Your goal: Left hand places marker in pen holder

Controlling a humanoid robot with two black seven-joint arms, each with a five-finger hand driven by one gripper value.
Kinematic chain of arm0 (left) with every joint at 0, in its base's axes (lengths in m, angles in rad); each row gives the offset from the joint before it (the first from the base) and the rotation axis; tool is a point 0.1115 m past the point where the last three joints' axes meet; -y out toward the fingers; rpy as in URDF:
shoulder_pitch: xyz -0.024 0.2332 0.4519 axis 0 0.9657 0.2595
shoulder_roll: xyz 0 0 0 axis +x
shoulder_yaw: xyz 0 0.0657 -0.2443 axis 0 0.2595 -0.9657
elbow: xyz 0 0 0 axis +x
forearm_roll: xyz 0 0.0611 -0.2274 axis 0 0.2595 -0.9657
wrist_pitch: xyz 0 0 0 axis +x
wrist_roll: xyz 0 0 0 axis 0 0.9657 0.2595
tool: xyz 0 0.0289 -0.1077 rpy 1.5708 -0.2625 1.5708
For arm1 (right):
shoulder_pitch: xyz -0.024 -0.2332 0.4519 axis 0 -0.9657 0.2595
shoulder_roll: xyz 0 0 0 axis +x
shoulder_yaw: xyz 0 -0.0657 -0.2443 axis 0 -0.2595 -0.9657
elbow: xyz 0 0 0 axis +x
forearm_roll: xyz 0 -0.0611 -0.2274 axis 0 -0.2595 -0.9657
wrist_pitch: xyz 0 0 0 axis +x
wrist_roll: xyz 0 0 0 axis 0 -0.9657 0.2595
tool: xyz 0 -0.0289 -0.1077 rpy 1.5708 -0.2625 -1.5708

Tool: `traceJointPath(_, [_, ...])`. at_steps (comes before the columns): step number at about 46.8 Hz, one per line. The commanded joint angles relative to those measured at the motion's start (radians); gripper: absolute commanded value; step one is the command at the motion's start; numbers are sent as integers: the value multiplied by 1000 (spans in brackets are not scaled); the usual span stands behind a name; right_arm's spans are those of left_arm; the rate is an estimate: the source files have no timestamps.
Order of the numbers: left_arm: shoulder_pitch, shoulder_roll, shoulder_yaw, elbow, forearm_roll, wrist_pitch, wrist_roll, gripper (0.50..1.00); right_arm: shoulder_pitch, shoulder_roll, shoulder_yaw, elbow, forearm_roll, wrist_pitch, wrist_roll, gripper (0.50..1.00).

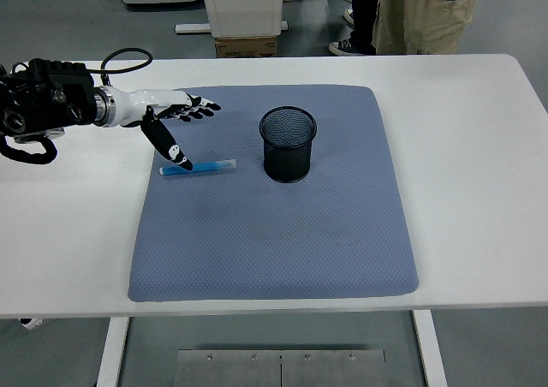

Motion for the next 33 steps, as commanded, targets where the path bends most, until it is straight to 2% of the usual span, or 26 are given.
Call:
traceJointPath(1, [-16, -4, 2, -24, 32, -21, 1, 1000, 0, 0, 0, 0, 0, 0, 0, 1000])
traceJointPath(16, [-28, -36, 100, -24, 80, -12, 1, 1000, 0, 0, 0, 0, 0, 0, 0, 1000])
traceJointPath(33, [-49, -39, 100, -13, 78, -12, 1, 1000, 0, 0, 0, 0, -1, 0, 0, 1000])
